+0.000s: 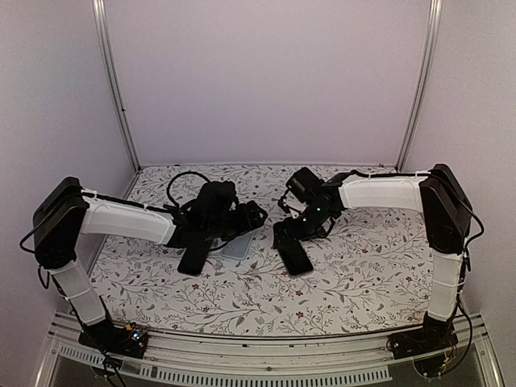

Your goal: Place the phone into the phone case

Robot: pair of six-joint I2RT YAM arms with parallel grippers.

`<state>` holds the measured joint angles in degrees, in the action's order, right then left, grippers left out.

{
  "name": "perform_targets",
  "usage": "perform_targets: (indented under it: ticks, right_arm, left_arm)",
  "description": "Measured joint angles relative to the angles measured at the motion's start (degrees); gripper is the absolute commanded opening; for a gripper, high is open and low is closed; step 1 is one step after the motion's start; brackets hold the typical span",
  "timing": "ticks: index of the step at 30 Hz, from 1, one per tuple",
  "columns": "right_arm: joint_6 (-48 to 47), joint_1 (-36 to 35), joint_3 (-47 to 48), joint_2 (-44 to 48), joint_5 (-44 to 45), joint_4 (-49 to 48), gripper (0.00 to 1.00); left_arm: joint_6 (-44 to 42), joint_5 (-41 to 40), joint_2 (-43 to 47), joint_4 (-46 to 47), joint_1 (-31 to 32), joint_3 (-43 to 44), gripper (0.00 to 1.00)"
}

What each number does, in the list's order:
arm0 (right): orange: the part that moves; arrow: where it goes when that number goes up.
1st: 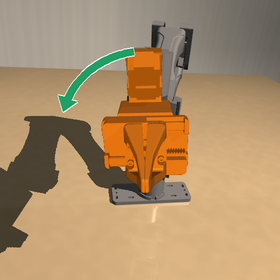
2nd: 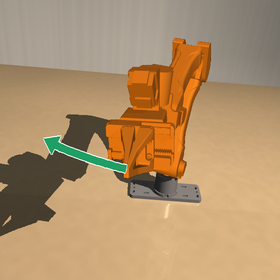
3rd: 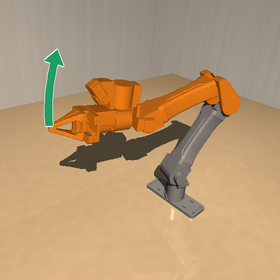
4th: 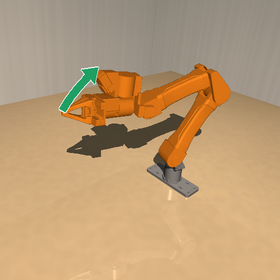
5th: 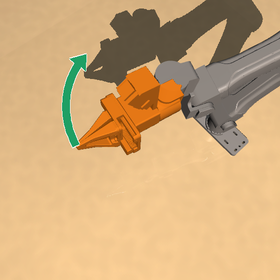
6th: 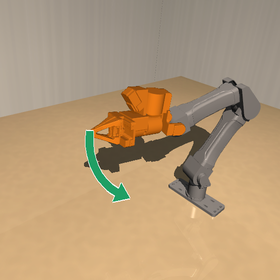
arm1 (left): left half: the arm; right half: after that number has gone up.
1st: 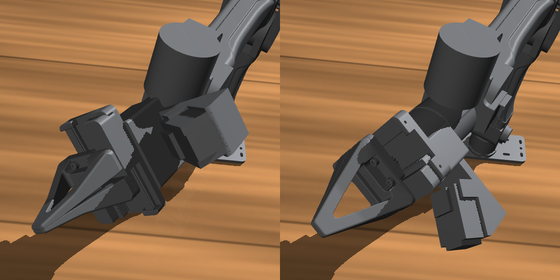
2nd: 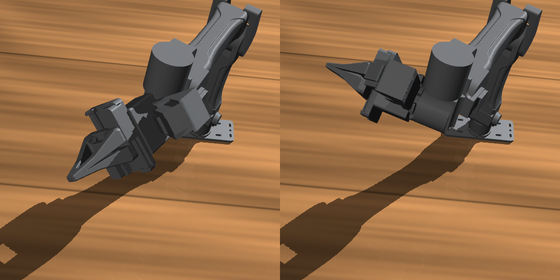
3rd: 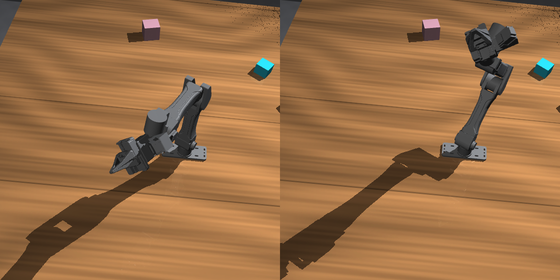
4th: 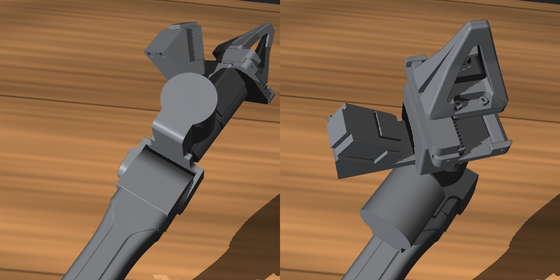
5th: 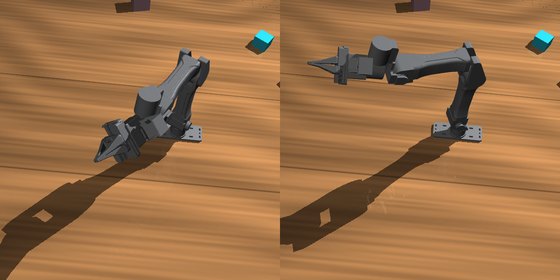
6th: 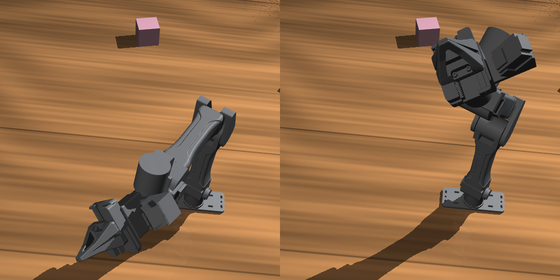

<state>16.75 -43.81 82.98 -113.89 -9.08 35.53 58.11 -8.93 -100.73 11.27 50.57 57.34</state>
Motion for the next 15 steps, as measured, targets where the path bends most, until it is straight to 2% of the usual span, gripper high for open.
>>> perform_targets:
  ticks: [7, 11, 15]
  right_arm:
    - [-0.1, -3.5, 9.1, -7.1, 8.4, 8.8, 0.99]
    - [0.3, -4.0, 9.8, -10.1, 12.9, 12.7, 0.99]
    - [0.4, -4.2, 9.6, -10.2, 12.9, 13.0, 0.99]
  left_arm:
    - [-3.5, -4.1, 3.1, 0.1, 0.0, -1.1, 0.80]
    - [-3.7, -3.9, 2.6, 0.4, 0.0, -1.7, 0.80]
    - [-3.7, -3.2, 1.6, 0.6, 0.0, -1.9, 0.80]
